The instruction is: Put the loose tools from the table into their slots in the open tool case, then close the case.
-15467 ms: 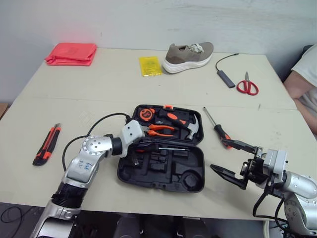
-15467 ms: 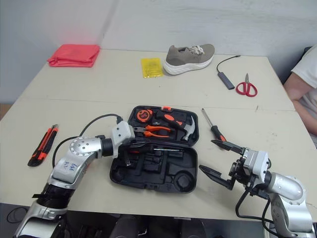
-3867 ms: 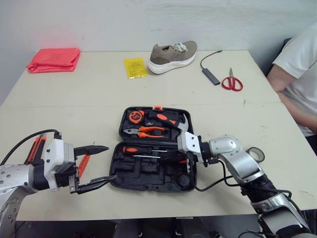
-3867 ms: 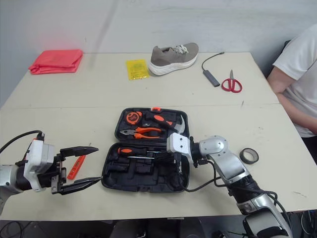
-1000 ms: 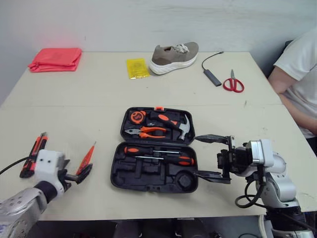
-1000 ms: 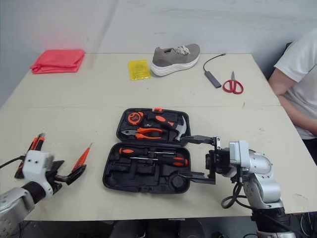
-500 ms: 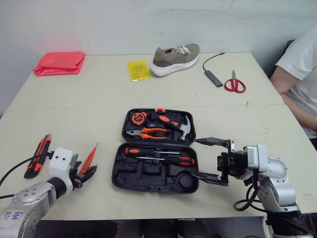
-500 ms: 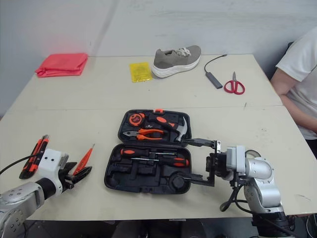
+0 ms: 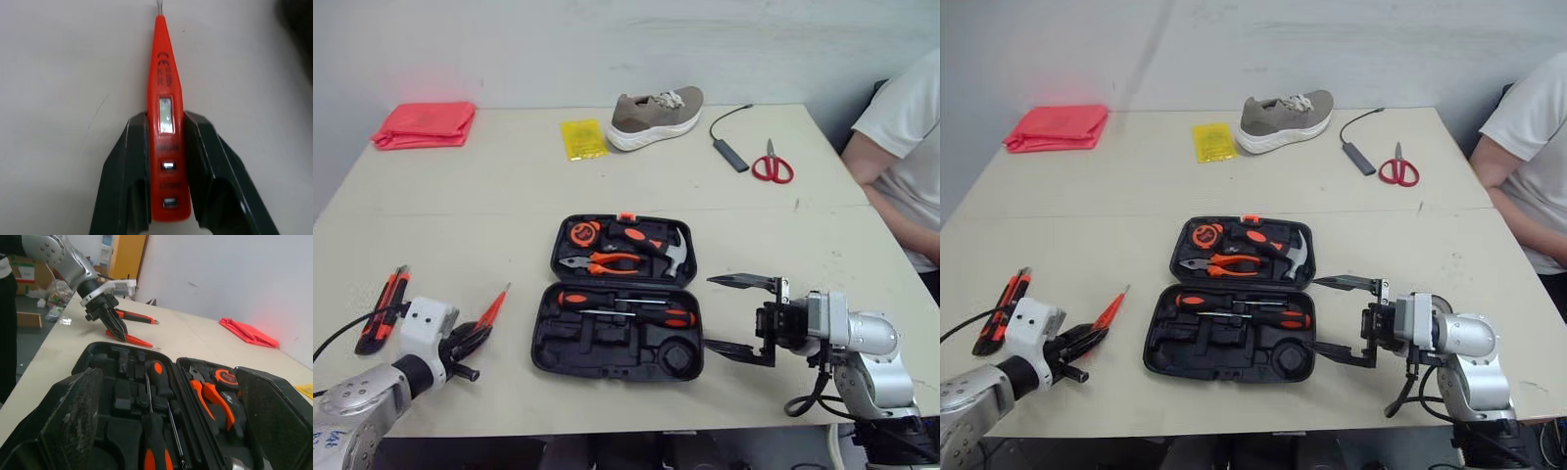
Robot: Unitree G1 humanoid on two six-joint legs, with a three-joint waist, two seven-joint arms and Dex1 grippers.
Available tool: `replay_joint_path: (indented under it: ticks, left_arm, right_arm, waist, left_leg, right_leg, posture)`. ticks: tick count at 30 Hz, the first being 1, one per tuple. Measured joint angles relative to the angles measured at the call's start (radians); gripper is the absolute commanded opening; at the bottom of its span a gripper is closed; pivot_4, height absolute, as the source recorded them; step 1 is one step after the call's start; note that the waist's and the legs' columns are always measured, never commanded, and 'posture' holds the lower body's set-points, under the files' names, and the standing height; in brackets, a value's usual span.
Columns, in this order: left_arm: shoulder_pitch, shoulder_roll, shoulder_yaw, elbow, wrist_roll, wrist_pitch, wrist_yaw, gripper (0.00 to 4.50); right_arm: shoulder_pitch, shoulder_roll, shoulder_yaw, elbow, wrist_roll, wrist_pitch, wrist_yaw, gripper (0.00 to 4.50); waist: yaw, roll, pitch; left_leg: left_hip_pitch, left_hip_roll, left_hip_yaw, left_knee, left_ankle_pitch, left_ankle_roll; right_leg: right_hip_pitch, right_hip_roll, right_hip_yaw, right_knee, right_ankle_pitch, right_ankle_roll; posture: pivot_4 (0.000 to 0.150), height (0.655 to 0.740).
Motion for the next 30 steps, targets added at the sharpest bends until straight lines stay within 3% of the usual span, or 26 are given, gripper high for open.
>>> replay_joint_path:
  ticks: [2,4,8,11,15,19,30]
  left_arm:
    - [-0.053,0.092,0.04,-0.034,-0.051,-0.053,-0.133,0.33]
    - [-0.096,0.204,0.029,-0.07,-0.092,-0.073,-0.268,0.33]
    - [-0.216,0.307,-0.189,-0.116,-0.106,-0.083,-0.423,0.33]
    - [-0.373,0.343,-0.354,-0.119,-0.064,-0.055,-0.449,0.33]
    - [-0.615,0.335,-0.63,-0.091,0.089,-0.006,-0.458,0.33]
    - [-0.723,0.324,-0.765,-0.033,0.172,0.034,-0.483,0.33]
    - [-0.855,0.3,-0.844,0.06,0.244,0.11,-0.555,0.33]
  right_arm:
    - [-0.012,-0.016,-0.005,0.015,-0.002,-0.003,0.0,4.5]
    - [-0.019,-0.03,-0.005,0.014,-0.007,-0.008,0.001,4.5]
    - [-0.032,-0.052,0.004,0.012,-0.02,0.013,-0.009,4.5]
    - [-0.036,-0.064,0.005,-0.008,-0.021,0.04,-0.03,4.5]
    - [-0.053,-0.075,0.012,-0.071,-0.021,0.091,-0.064,4.5]
    - [-0.042,-0.105,0.008,-0.086,-0.021,0.122,-0.071,4.5]
    - [0.003,-0.125,0.0,-0.117,-0.019,0.142,-0.096,4.5]
  waist:
    - [0.002,-0.002,0.001]
    - [-0.001,0.002,0.002]
    - [-0.004,0.008,0.004]
    - [-0.002,0.008,0.008]
    - [0.001,0.01,0.011]
    - [-0.001,0.006,0.013]
    - [0.002,0.003,0.015]
  left_leg:
    - [-0.001,0.0,0.0,0.0,0.0,-0.001]
    - [-0.001,-0.001,0.002,-0.002,0.0,0.0]
    - [0.0,-0.001,0.003,-0.003,-0.001,0.001]
    - [0.0,-0.001,0.002,-0.002,0.0,-0.002]
    - [0.0,-0.001,0.001,0.0,0.0,-0.002]
    - [-0.001,-0.001,0.001,0.002,0.001,0.0]
    - [-0.001,-0.001,0.001,0.003,0.004,0.005]
  right_leg:
    - [-0.005,-0.001,-0.001,0.0,0.0,0.0]
    - [0.0,-0.001,0.001,-0.003,0.0,0.0]
    - [0.001,0.0,0.002,-0.004,0.0,0.0]
    - [0.001,0.002,0.0,-0.003,0.008,0.014]
    - [0.001,0.003,0.001,-0.002,0.008,0.014]
    - [0.001,0.004,0.001,-0.002,0.009,0.017]
    - [0.001,0.004,0.0,-0.001,0.01,0.018]
  posture:
    - [0.15,0.74]
    - [0.15,0.74]
    - [0.15,0.74]
    - [0.15,0.74]
    - [0.15,0.74]
    - [0.15,0.74]
    - [0.15,0.74]
